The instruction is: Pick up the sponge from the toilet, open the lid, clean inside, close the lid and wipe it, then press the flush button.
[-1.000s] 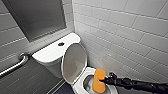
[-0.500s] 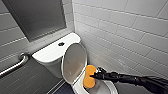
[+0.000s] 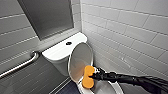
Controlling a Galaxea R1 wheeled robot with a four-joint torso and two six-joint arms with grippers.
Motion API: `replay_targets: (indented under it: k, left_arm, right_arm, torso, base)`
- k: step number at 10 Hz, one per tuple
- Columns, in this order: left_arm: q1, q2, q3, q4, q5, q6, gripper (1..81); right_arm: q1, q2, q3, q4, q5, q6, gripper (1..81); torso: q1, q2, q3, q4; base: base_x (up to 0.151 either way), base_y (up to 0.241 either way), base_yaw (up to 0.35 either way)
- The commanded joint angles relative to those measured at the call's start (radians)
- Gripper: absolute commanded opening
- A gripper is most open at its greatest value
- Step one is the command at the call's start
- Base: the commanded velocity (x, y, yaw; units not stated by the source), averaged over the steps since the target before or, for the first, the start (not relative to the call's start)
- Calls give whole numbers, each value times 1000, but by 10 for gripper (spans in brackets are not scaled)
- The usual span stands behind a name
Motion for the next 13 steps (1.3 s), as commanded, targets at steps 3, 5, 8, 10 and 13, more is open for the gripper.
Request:
replay_targets:
  k: [3,5,8,10,13]
  left_arm:
    - [18,-16,25,11,71,2,811]
    - [18,-16,25,14,71,2,811]
    - [17,-13,25,17,71,2,811]
    - [15,-9,25,22,69,2,811]
    - [12,-1,23,22,71,2,811]
  right_arm:
    - [43,120,-75,23,4,75,10]
    - [0,111,-78,5,10,69,10]
    - [-33,10,19,-11,12,72,10]
    - [-54,-103,127,-11,12,72,10]
    - [-94,-211,223,-20,12,72,10]
  torso:
    - [0,0,0,1]
    - [0,0,0,2]
    - [0,0,0,2]
    - [0,0,0,2]
    - [0,0,0,2]
  base:
    - [0,0,0]
    - [0,0,0]
    - [0,0,0]
    - [0,0,0]
    - [0,0,0]
